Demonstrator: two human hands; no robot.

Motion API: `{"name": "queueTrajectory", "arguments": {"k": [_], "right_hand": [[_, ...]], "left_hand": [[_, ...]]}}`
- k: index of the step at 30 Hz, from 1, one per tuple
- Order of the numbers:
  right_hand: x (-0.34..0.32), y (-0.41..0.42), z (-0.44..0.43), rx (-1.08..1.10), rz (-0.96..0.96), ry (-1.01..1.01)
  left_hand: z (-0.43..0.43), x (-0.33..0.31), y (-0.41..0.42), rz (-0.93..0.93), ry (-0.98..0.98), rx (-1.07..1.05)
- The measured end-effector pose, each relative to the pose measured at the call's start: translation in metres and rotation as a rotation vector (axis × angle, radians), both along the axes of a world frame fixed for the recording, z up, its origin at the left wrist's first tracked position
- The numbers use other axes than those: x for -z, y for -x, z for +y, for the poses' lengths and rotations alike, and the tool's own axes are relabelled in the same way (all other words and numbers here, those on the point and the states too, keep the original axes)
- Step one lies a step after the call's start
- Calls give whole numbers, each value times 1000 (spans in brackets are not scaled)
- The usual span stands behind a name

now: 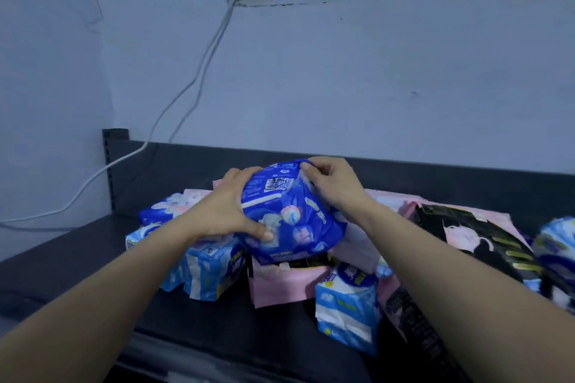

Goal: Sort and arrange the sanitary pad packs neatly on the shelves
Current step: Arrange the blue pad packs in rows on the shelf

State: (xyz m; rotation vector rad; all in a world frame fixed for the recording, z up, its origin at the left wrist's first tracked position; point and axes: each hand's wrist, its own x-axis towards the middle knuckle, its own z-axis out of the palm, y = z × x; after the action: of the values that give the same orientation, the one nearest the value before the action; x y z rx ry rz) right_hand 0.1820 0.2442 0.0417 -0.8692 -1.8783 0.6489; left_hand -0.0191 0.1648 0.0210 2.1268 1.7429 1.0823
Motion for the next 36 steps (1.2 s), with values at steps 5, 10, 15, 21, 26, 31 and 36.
{"name": "queueTrajectory", "arguments": {"k": [5, 10, 15, 21, 26, 31, 36], "right_hand": [[-30, -41, -14, -99, 295, 214], [-29, -106, -15, 92, 70, 117], [-14, -181, -24, 314, -231, 83], [0, -258, -32, 694, -624, 28], [29, -317, -35, 852, -822, 245], [44, -352, -44, 736, -893, 159], [44, -367, -53, 730, -865, 18]], "left_hand": [[6, -16, -29, -374, -119, 62], [18, -13, -63, -611, -219, -6], [23, -11, -102, -619, -275, -135], [16, -16, -154, -701, -342, -151], [6, -13, -198, -738, -366, -126], [-7, -1, -243, -750, -337, -71], [-13, 8, -277, -743, -348, -75]]}}
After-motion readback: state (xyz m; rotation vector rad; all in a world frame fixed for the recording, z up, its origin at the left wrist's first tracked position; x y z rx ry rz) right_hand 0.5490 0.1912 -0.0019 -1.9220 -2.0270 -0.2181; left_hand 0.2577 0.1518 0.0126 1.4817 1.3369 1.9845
